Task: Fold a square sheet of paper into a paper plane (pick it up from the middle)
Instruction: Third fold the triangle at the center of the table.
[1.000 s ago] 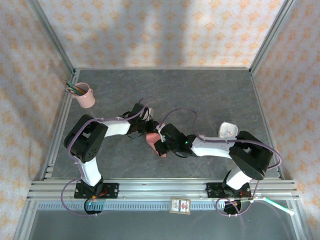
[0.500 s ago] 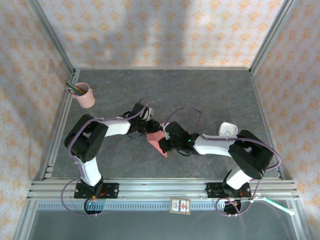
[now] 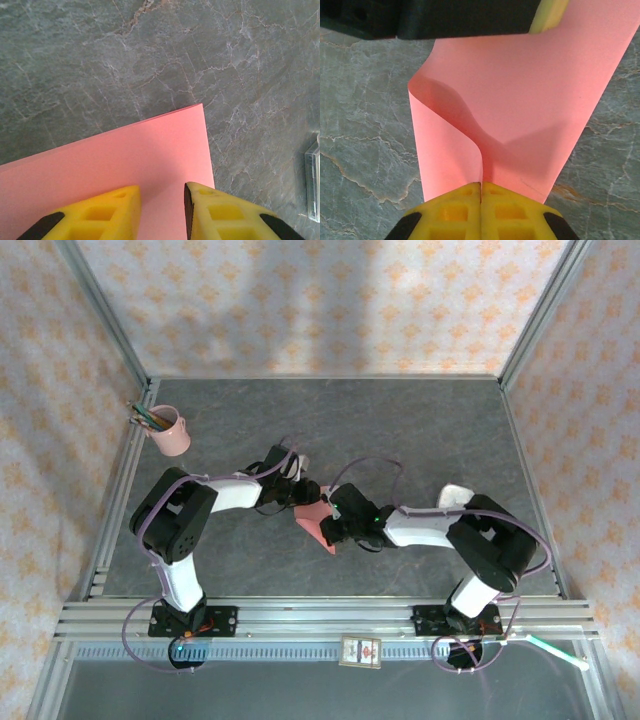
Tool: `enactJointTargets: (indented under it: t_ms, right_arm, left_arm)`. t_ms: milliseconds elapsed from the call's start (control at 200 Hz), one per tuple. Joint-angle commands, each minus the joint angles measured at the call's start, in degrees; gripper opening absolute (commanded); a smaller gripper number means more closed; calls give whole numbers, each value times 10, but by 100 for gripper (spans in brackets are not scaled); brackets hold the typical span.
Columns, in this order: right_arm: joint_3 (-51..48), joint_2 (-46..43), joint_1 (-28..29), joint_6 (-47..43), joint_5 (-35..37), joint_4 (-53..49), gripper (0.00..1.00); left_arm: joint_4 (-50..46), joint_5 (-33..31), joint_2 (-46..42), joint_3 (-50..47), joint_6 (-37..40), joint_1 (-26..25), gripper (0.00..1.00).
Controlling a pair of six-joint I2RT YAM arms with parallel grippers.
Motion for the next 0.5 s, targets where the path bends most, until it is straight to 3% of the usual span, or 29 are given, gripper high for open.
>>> enactJointTargets:
  t_ms: [0,496]
  right_arm:
    - [16,7,-5,-9,19,-7,6]
    - [32,12,-13,-27,28,-22,6]
  left_arm:
    - [-31,-12,30,-1,12,-6,33]
    - [-32,-11,34,-1,14,-7,33]
